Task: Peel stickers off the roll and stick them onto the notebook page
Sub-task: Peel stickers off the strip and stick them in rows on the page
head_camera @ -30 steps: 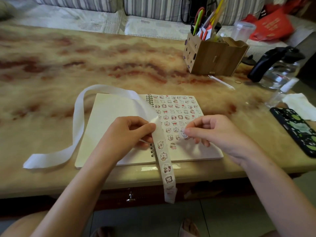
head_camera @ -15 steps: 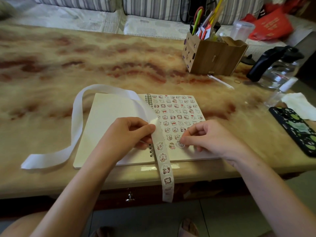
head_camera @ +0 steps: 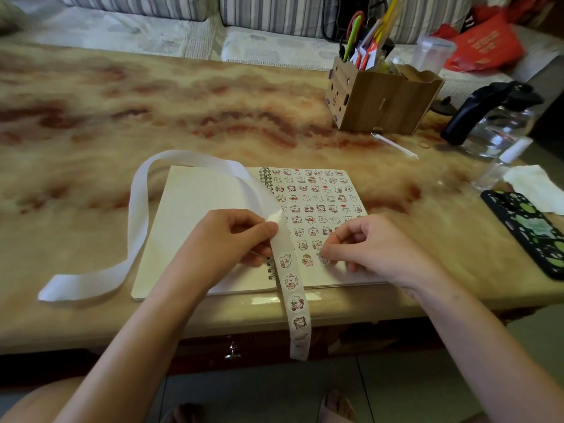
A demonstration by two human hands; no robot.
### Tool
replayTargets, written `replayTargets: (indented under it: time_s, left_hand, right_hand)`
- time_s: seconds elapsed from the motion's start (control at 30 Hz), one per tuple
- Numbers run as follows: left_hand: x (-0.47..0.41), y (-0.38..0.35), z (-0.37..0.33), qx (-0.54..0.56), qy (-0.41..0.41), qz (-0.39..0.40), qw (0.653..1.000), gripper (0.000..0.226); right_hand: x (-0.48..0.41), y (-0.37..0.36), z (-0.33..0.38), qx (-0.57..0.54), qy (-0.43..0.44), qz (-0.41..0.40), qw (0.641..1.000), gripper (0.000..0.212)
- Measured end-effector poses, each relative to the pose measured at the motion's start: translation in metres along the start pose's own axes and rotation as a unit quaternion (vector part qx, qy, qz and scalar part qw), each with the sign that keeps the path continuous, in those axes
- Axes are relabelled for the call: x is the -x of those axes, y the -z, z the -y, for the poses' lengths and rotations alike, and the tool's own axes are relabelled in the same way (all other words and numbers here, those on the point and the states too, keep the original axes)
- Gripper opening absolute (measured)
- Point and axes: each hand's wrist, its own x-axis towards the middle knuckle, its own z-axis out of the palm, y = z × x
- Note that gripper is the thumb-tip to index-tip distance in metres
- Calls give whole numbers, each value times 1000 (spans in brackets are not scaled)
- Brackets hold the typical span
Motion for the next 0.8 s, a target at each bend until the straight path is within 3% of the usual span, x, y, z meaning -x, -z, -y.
replayTargets:
  time_s: [0.6, 0.8]
  left_hand:
    - [-2, 0, 2, -6, -2, -2, 1000, 13]
    - [-2, 0, 3, -9, -2, -1, 1000, 13]
  right_hand:
    - [-3, -4, -7, 61, 37, -26, 997, 9]
    - [-8, 0, -12, 52, 43, -17, 998, 25]
